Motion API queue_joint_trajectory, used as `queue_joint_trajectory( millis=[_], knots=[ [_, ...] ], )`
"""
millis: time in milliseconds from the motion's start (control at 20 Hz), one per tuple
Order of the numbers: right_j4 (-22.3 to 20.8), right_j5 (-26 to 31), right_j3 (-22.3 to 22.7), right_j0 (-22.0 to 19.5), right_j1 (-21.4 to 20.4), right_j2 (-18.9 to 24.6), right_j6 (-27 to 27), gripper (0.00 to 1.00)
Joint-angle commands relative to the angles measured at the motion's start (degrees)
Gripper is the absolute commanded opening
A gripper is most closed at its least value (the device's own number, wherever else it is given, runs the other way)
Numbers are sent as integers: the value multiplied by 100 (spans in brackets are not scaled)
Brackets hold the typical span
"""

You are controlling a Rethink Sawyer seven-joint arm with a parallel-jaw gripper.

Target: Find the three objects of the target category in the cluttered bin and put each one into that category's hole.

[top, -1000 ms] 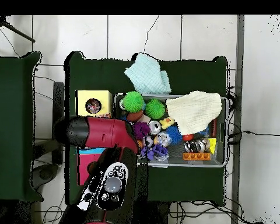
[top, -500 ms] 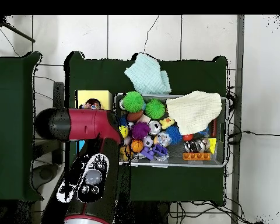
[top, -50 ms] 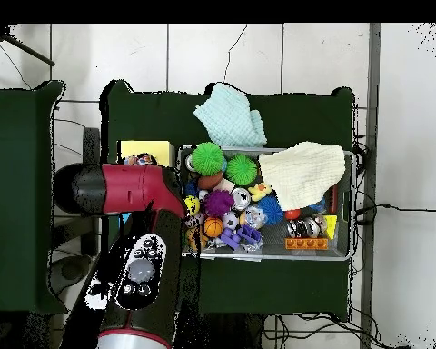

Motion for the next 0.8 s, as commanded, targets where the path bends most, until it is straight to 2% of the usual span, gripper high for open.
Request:
queue_joint_trajectory(
  millis=[50, 500, 800],
  knots=[
    [12, 238, -334, -110, 554, 110, 1129, 0],
    [77, 337, -586, -225, 649, 199, 1027, 0],
    [73, 346, -502, -213, 561, 191, 1013, 0]
  ],
)
